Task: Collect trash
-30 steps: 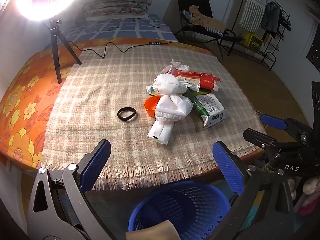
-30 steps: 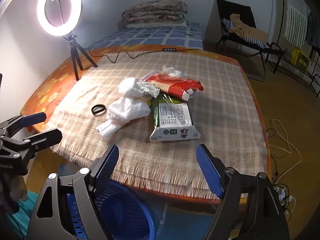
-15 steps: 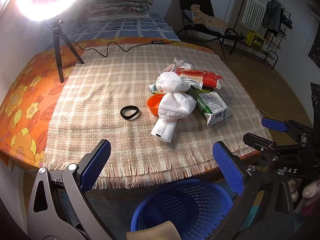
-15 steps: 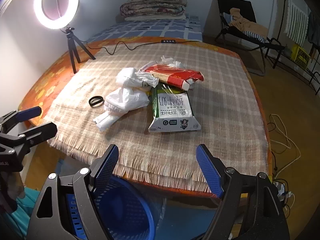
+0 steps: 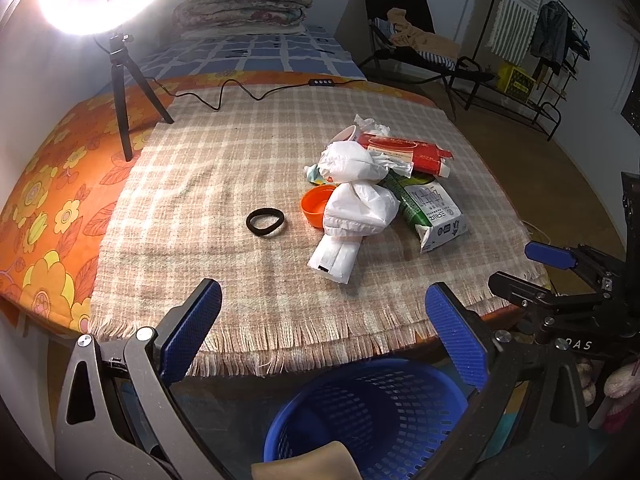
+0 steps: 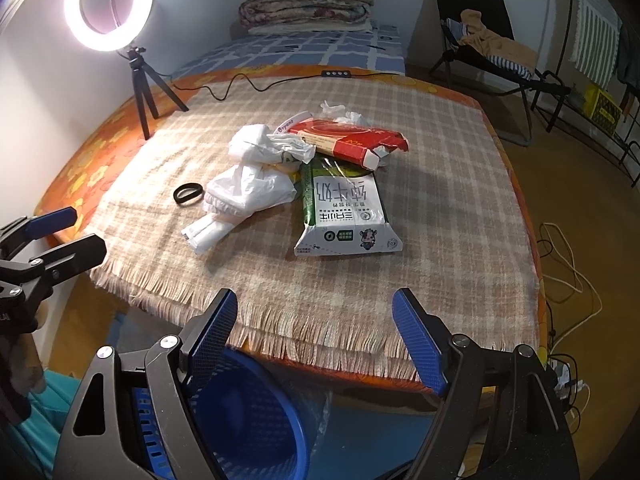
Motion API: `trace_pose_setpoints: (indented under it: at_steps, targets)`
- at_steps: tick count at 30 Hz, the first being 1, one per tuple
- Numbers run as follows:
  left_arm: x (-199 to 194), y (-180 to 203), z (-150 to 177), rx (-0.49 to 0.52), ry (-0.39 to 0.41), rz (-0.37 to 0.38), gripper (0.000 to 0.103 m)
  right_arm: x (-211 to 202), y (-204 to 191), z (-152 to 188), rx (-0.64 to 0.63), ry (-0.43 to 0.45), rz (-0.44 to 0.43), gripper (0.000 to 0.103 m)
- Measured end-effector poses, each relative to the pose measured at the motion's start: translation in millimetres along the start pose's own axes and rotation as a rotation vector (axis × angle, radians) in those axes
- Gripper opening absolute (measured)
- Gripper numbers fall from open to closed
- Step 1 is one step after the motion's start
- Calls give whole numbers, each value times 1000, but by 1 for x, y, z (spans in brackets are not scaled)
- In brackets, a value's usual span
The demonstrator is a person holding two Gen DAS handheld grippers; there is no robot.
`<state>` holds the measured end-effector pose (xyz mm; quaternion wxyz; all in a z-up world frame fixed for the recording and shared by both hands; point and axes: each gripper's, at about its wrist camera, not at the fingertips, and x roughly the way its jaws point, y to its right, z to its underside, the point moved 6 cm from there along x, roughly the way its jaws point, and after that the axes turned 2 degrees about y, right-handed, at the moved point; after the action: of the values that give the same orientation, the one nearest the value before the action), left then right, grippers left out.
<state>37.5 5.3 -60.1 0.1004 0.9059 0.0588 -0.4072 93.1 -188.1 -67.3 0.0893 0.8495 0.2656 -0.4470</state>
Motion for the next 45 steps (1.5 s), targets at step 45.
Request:
trace_pose_setpoints:
  at_steps: [45]
  targets:
    - [2, -8, 3, 8, 0, -7, 103, -1, 2, 4, -14, 16, -52, 80]
